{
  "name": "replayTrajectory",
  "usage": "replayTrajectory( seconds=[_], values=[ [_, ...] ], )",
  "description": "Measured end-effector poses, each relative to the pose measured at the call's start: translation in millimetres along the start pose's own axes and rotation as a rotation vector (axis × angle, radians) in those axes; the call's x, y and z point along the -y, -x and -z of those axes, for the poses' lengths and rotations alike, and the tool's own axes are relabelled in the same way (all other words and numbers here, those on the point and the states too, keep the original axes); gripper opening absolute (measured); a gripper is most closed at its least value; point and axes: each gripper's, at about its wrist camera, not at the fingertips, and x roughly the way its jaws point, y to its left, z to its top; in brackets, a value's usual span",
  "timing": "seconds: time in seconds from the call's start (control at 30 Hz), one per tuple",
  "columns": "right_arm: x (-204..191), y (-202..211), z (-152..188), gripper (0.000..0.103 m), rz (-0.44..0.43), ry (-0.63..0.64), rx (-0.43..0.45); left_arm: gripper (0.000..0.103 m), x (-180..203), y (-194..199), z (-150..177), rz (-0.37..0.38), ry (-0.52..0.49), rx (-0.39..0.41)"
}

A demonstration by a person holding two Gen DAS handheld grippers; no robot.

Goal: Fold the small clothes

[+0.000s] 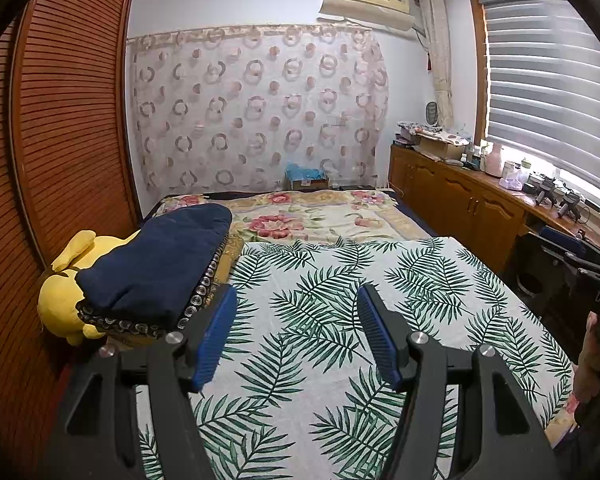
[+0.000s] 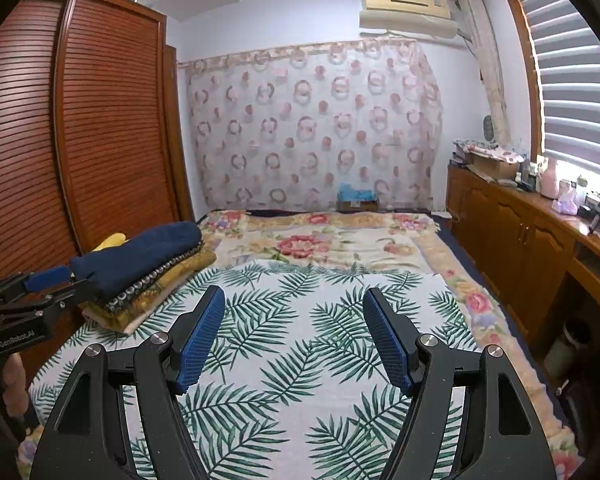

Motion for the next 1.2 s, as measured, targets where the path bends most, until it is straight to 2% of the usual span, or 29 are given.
replayTrajectory(
  seconds=[1.2],
  values=[
    [2.0, 1.4, 1.2, 0.073, 0.002, 0.001, -0.001, 0.062, -2.3, 9.2, -5.1, -0.016, 0.015, 0.020]
  ],
)
